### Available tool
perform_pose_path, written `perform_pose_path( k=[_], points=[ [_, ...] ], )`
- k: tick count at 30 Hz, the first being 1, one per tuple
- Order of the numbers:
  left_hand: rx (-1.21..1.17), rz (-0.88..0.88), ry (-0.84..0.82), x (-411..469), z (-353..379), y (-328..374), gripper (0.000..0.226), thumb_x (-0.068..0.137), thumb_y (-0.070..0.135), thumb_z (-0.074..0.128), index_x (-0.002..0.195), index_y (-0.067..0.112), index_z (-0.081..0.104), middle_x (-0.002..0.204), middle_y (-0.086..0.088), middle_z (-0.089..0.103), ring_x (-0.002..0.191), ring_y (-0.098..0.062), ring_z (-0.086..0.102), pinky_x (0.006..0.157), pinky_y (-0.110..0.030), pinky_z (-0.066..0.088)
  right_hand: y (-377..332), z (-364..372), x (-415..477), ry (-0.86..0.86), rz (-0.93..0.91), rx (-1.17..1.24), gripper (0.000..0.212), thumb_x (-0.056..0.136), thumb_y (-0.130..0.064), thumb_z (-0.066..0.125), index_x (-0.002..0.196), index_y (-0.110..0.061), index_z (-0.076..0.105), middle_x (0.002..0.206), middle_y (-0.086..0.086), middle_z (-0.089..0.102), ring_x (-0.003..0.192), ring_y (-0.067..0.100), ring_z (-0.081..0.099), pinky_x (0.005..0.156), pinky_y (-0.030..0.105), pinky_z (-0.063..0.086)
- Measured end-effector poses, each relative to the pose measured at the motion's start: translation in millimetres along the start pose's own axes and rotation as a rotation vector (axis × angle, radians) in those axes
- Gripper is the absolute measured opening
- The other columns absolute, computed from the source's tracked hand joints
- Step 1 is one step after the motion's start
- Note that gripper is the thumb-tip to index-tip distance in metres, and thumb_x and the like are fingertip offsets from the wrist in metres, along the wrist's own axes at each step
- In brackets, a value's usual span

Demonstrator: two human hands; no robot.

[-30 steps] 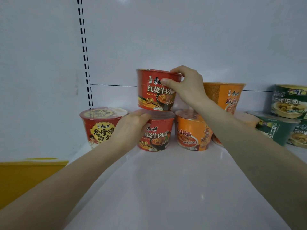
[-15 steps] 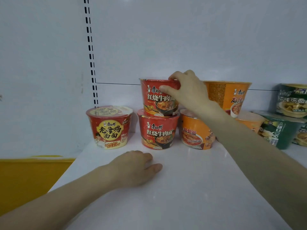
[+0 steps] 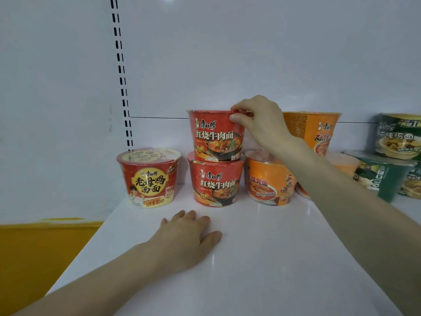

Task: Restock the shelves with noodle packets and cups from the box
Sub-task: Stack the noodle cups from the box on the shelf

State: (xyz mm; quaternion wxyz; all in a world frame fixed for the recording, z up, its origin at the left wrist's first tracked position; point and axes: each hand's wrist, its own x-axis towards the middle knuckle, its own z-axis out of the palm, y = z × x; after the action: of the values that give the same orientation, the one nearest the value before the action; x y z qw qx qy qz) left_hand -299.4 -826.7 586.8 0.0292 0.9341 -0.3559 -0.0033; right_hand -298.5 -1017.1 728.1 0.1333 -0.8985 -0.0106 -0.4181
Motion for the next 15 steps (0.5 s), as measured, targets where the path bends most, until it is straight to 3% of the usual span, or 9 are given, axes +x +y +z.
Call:
perform_pose_path(
  k=[3, 7, 15],
  points=[
    [0.002, 0.002, 0.011, 0.4, 1.2, -0.2, 0.051, 0.093, 0.057, 0.022, 0.125, 0.023, 0.042, 0.120, -0.002, 0.046, 0.122, -0.021, 0.037, 0.102, -0.043, 0.034, -0.7, 5.0, -2.5, 0.024, 0.006, -0.012, 0.029, 0.092, -0.031, 0.052, 0.115, -0.017, 0.063, 0.113, 0.009, 0.057, 0.108, 0.022, 0.052, 0.082, 0.027, 0.034],
    [0.001, 0.001, 0.001, 0.2, 1.5, 0.4, 0.053, 0.093, 0.056, 0.021, 0.130, 0.022, 0.040, 0.130, -0.003, 0.043, 0.129, -0.022, 0.032, 0.107, -0.045, 0.029, 0.3, 5.4, -3.2, 0.018, 0.003, -0.012, 0.028, 0.093, -0.028, 0.051, 0.116, -0.017, 0.063, 0.114, 0.010, 0.057, 0.109, 0.023, 0.052, 0.085, 0.029, 0.036],
    [0.019, 0.006, 0.020, 1.6, 3.8, 0.0, 0.053, 0.094, 0.056, 0.021, 0.129, 0.021, 0.041, 0.128, -0.005, 0.044, 0.129, -0.026, 0.033, 0.105, -0.046, 0.031, 7.2, 4.4, -1.8, 0.001, 0.013, 0.025, 0.027, 0.092, -0.024, 0.052, 0.114, -0.013, 0.063, 0.113, 0.010, 0.059, 0.110, 0.023, 0.052, 0.090, 0.033, 0.040]
  ],
)
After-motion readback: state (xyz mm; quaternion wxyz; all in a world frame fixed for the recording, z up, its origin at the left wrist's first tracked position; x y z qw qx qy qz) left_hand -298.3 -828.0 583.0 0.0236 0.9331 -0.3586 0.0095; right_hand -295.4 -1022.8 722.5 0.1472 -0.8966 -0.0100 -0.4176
